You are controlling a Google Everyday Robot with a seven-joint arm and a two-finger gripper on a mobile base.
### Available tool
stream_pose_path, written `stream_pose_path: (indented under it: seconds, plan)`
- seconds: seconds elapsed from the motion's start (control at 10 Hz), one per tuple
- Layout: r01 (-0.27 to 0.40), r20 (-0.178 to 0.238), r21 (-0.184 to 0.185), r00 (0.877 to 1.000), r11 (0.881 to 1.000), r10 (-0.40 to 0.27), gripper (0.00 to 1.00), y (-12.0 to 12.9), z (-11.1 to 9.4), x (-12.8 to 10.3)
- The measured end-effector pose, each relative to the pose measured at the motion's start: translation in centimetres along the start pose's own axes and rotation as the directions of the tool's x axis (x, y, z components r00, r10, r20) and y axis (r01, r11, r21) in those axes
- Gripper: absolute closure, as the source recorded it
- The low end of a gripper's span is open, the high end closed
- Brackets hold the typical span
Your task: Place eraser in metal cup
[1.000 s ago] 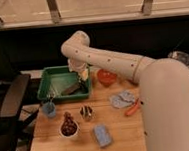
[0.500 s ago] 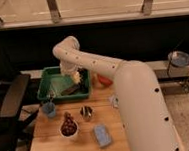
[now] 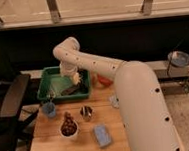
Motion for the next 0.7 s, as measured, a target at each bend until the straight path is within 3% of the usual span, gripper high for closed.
stream_pose_path:
  seconds: [0.3, 0.7]
  plan:
    - [0.024, 0.007, -0.004, 1.0, 1.0, -0.024, 0.35, 0.2, 2.0, -1.1]
    - [-0.011, 0.029, -0.028, 1.0, 1.0, 0.012, 0.35, 1.9, 5.2, -0.7]
